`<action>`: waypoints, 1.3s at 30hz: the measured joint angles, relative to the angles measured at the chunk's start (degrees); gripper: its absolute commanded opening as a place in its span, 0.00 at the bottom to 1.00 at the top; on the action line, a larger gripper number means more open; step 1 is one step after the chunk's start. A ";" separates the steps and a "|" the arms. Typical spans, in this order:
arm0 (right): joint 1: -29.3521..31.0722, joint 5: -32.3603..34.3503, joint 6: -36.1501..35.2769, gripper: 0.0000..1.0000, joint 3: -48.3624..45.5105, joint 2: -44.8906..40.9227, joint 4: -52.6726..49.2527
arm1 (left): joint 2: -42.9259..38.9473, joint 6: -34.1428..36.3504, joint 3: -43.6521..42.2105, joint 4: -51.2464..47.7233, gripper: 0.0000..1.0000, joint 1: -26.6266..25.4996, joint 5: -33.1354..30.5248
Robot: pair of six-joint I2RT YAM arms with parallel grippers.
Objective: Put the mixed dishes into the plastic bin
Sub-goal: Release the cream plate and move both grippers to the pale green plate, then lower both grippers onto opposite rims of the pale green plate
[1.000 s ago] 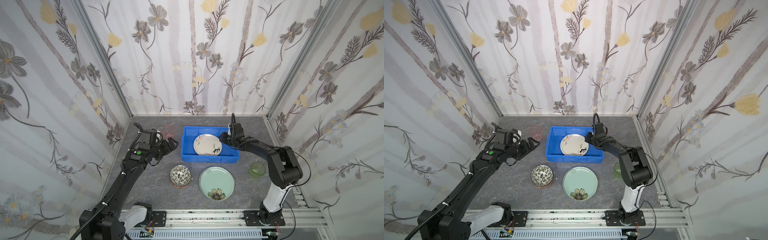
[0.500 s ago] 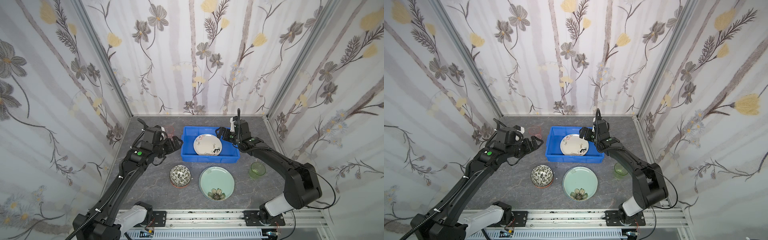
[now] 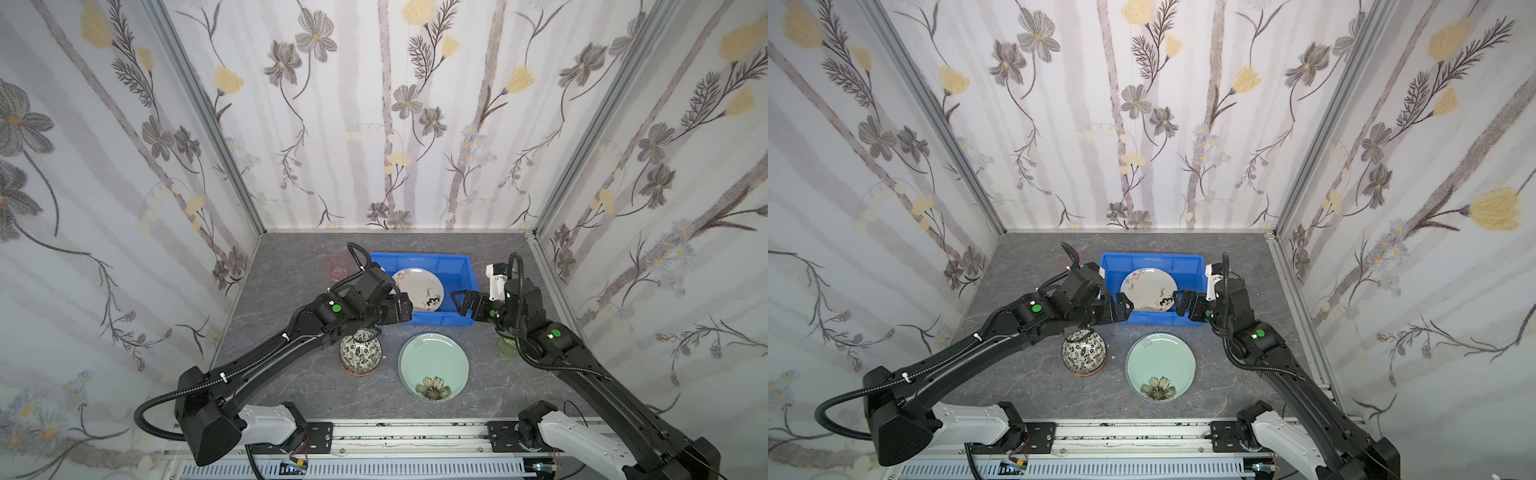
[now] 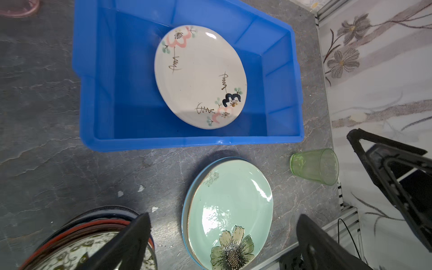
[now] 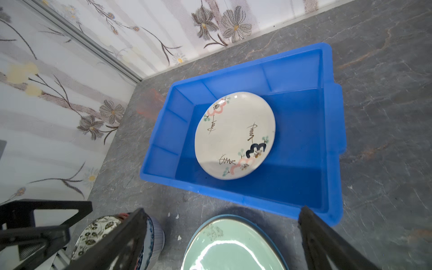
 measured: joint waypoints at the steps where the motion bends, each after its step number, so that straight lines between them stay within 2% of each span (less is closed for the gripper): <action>1: 0.09 -0.50 0.26 1.00 -1.38 -2.12 -1.16 | 1.03 -0.37 0.50 0.35 1.00 -0.85 -0.02; 8: 0.20 -4.15 2.36 1.00 -7.56 -11.87 -7.89 | 5.95 -1.99 1.38 2.34 1.00 -4.02 -0.42; 16: 0.20 -7.04 3.48 0.99 -10.95 -17.20 -13.18 | 8.33 -2.97 -0.90 3.78 1.00 -5.46 0.39; 28: 0.11 -14.34 5.77 0.98 -18.69 -17.49 -12.94 | 12.55 -5.55 -4.33 4.26 1.00 -9.16 1.92; 39: -0.35 -17.11 5.79 0.97 -22.53 -16.68 -11.69 | 17.25 -8.33 -5.40 4.63 1.00 -11.23 1.81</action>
